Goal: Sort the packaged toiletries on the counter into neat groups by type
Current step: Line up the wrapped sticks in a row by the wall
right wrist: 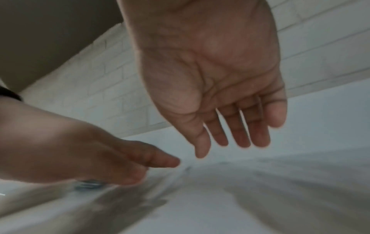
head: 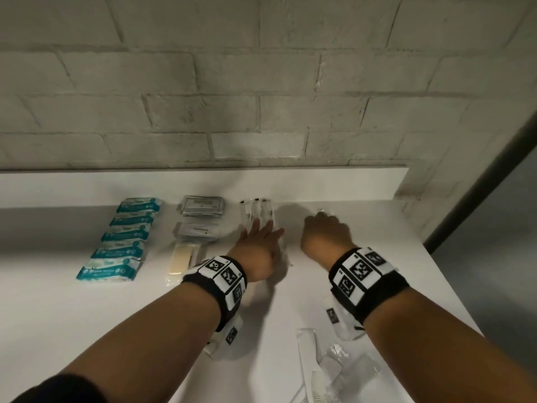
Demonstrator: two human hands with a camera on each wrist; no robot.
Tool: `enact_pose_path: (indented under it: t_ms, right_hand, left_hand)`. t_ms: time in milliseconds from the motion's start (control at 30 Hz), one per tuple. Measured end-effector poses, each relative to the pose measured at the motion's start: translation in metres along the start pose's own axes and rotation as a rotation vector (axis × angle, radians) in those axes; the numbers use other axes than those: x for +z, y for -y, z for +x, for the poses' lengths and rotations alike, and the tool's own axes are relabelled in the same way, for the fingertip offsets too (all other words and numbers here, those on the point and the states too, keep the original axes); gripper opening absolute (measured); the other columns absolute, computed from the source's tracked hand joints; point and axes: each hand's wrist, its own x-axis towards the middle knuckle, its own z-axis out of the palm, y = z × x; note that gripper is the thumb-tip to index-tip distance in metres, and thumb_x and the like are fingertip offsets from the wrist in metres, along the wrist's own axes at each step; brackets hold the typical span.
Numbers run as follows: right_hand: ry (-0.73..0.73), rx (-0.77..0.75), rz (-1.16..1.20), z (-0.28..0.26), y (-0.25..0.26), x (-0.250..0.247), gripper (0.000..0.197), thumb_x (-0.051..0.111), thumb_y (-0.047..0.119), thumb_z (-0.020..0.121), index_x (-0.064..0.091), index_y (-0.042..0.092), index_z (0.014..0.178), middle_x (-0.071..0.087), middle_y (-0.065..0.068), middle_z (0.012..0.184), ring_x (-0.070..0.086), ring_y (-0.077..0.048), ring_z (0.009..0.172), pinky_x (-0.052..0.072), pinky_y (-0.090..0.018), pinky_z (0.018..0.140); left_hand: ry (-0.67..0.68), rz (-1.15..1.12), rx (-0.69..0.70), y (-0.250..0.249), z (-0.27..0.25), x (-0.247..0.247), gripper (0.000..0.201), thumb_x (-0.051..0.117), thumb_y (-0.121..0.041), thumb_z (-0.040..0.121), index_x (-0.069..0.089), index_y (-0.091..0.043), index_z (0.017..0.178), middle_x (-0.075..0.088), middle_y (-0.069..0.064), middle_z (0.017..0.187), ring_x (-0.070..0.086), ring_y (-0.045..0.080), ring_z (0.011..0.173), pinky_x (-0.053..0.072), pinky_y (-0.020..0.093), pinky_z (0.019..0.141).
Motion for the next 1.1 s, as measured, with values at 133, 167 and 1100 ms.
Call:
enact_pose_path:
  t_ms: [133,167,1100]
  right_hand:
    - [0.065,0.378,0.146,0.014,-0.043,-0.012,0.040,0.046,0.033,0.093,0.052,0.010,0.126,0.053,-0.013,0.131,0.048,-0.032,0.123,0.039,-0.042,0.100]
    - [0.137,0.371,0.202,0.015,-0.051,-0.010,0.039,0.048,0.029,0.093,0.055,0.008,0.125,0.056,-0.015,0.130,0.051,-0.033,0.121,0.042,-0.041,0.099]
    - [0.175,-0.264,0.080,-0.007,0.005,0.002,0.045,0.054,0.036,0.091,0.052,0.012,0.128,0.057,-0.010,0.128,0.058,-0.030,0.114,0.047,-0.035,0.092]
  left_hand:
    - [0.047,0.044,0.018,0.000,0.003,0.004,0.065,0.040,-0.048,0.097,0.017,-0.024,0.152,0.008,0.005,0.162,0.003,0.034,0.148,0.011,0.054,0.116]
    - [0.049,0.028,0.014,0.002,0.004,0.005,0.066,0.041,-0.049,0.096,0.017,-0.024,0.152,0.008,0.004,0.162,0.003,0.034,0.148,0.011,0.054,0.116]
    - [0.097,-0.084,-0.027,-0.003,0.002,0.000,0.063,0.041,-0.040,0.097,0.017,-0.026,0.152,0.003,0.003,0.163,-0.002,0.033,0.149,0.007,0.054,0.116]
